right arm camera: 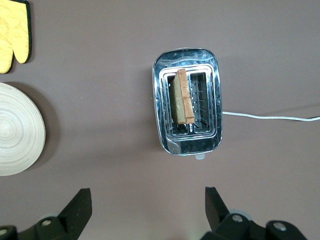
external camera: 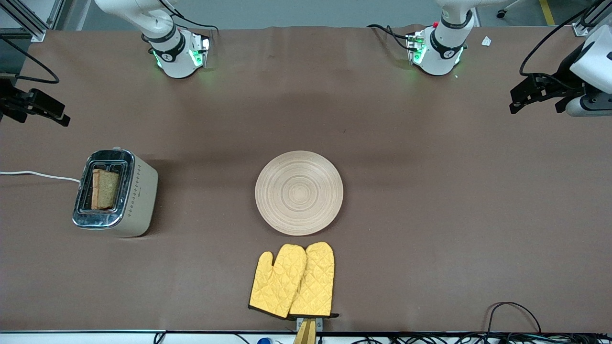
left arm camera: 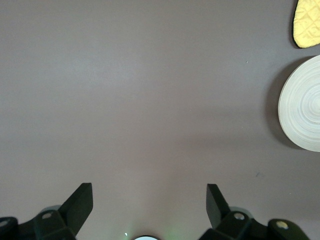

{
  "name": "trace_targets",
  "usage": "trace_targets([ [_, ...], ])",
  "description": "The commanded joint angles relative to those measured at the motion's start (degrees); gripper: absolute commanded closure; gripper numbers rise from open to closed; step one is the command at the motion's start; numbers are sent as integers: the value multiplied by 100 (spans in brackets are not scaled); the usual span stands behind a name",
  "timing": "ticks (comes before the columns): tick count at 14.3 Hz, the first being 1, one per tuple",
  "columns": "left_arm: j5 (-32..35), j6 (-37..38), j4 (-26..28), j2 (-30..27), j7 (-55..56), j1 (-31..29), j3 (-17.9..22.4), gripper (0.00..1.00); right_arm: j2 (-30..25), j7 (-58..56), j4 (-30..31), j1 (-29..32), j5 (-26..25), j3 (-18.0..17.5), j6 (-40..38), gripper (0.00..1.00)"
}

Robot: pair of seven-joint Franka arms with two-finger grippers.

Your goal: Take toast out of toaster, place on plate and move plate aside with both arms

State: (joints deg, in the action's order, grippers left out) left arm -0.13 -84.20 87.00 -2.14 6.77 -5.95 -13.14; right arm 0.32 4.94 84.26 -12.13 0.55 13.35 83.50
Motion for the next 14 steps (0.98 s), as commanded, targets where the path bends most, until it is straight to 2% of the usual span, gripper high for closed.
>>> trace_targets([
  [1,22,9,-122,47,8,6,-5,0,-102,-116,109,80,-37,-60,26,0],
  [8,5,0,-139,144,-45,7,-14,0,73,-257,73,159,-134,36,306,0],
  [10,5,0,-139,205,-62,-11,-5,0,414,-545,100,168,-134,263,491,0],
  [12,-30,-9,-139,223,-71,-20,4,0,810,-1247,135,168,-143,659,841,0],
  [14,-22,-9,-131,223,-71,-11,4,0,1153,-1592,275,185,-134,835,1263,0],
])
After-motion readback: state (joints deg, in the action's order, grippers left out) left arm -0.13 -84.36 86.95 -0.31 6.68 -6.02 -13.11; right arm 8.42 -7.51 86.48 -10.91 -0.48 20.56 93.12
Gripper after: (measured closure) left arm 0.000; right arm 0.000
